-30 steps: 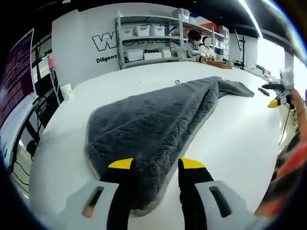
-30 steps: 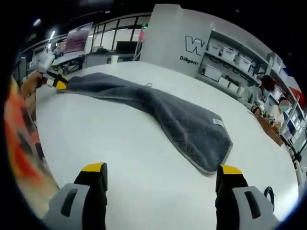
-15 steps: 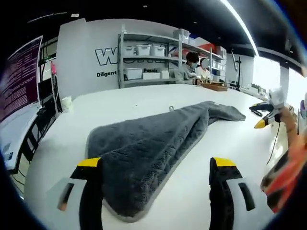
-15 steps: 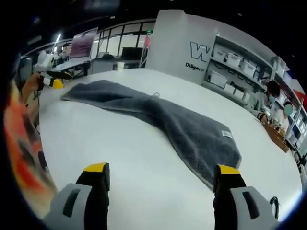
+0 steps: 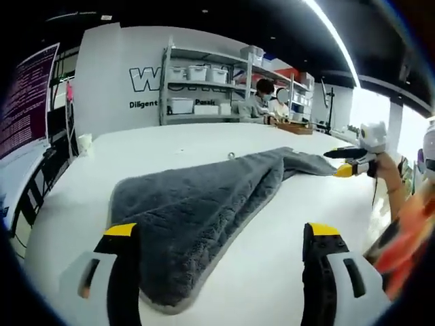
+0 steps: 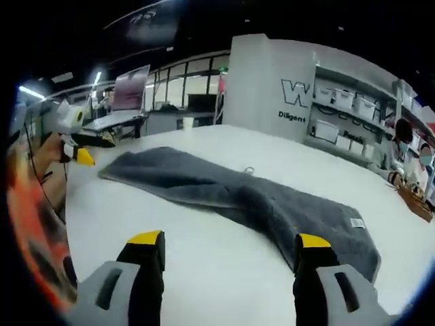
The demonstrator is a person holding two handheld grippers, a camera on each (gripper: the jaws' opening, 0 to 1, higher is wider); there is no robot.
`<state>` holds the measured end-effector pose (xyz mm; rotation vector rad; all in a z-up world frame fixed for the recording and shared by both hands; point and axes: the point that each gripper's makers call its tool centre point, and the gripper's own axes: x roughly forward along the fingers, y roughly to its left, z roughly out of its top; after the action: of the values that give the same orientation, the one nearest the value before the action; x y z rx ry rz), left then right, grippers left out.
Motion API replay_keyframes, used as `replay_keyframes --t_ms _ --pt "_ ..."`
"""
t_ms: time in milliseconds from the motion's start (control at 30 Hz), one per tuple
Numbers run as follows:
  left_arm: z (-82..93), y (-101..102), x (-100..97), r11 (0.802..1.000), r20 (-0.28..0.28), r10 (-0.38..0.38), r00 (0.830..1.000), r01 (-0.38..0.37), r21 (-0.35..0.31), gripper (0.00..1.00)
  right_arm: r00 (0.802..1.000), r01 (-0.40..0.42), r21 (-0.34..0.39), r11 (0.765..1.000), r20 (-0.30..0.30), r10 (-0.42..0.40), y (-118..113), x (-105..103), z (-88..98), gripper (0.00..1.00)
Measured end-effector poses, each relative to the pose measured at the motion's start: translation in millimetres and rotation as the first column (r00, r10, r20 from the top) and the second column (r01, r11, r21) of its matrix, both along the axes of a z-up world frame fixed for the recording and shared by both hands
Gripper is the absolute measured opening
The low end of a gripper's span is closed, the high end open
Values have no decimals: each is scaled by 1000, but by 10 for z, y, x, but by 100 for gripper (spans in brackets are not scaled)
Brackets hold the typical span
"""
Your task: Open the folded towel by lifting each exposed corner and separating the folded layers until the towel lies flat within the target outline without major curled edges
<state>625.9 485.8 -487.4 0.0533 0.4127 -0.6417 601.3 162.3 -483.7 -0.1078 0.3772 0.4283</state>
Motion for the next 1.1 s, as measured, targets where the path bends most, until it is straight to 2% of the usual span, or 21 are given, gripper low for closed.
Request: replay_keyframes --t_ms 100,200,267,367,467,733,933,1100 --pt "17 33 1 1000 3 6 1000 -6 -19 96 1000 1 43 999 14 -2 84 144 18 62" --pt "26 58 4 1000 6 18 1000 -18 -25 95 1000 1 55 998 17 -2 181 286 -14 54" --pt "27 70 2 1000 9 21 1000 -20 -22 95 999 17 32 999 41 -19 199 370 -15 53" --pt "28 82 -16 1000 10 21 1000 -20 -24 94 998 36 26 999 43 -37 250 475 -56 53" --pt "39 92 -32 999 14 26 1000 -25 -37 94 999 42 24 999 33 -43 334 564 -126 53" --pt "-4 111 -70 999 5 29 1000 -29 -36 93 997 74 74 994 -9 -74 516 752 -272 53" --pt "32 163 -54 997 14 51 999 -50 -65 92 992 126 68 990 -33 -124 520 891 -360 47" --pt "28 210 -45 996 15 66 998 -65 -65 91 988 147 78 986 -56 -143 524 964 -406 42"
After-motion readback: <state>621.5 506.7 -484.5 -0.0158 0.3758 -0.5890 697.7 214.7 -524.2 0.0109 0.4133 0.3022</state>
